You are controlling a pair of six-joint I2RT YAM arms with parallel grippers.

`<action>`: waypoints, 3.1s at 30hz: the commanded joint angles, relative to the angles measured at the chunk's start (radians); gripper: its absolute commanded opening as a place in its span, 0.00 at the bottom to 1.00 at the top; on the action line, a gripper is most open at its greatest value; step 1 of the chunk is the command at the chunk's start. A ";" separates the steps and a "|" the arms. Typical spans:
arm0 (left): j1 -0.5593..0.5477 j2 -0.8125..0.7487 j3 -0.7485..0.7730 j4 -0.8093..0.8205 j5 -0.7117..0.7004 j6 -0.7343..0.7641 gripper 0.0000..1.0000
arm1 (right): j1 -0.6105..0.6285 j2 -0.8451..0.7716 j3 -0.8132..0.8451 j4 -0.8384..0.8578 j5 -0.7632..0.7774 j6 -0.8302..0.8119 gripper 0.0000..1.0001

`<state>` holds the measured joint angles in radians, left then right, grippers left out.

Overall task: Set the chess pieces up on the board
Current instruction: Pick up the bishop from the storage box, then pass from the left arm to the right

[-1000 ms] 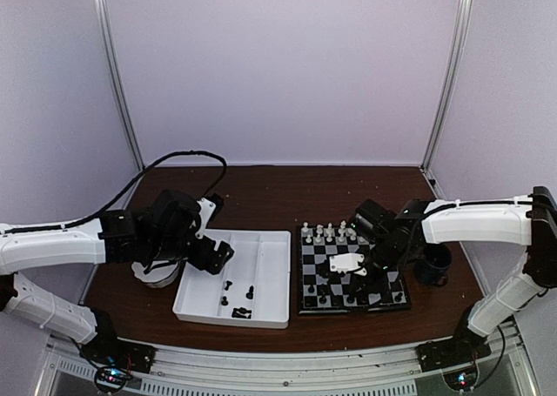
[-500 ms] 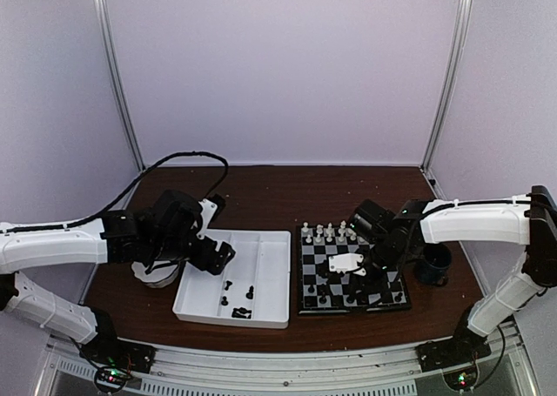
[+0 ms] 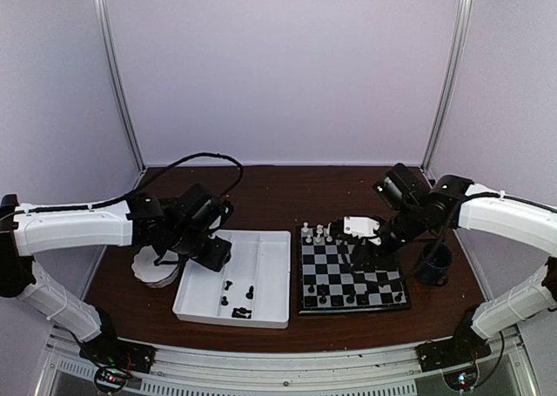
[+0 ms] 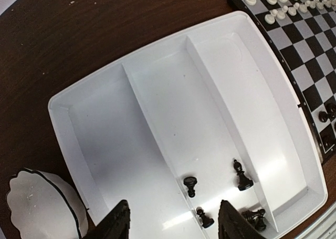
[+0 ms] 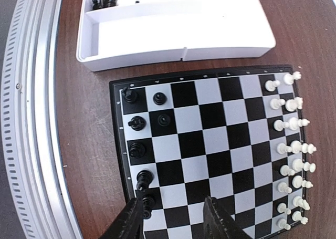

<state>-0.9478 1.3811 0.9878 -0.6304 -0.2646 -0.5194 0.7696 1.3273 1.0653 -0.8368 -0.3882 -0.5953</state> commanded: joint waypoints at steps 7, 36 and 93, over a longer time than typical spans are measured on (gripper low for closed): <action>-0.019 0.169 0.128 -0.106 0.220 -0.130 0.43 | -0.179 -0.140 -0.130 0.098 -0.008 0.047 0.43; -0.058 0.424 0.186 -0.040 0.256 -0.284 0.41 | -0.188 -0.136 -0.140 0.090 -0.033 0.028 0.43; -0.054 -0.112 0.002 0.490 0.596 0.118 0.09 | -0.017 0.466 0.701 -0.179 -0.657 0.345 0.46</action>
<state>-1.0027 1.2831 0.9894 -0.2287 0.2932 -0.4068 0.7200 1.7531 1.7115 -0.9905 -0.9668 -0.2878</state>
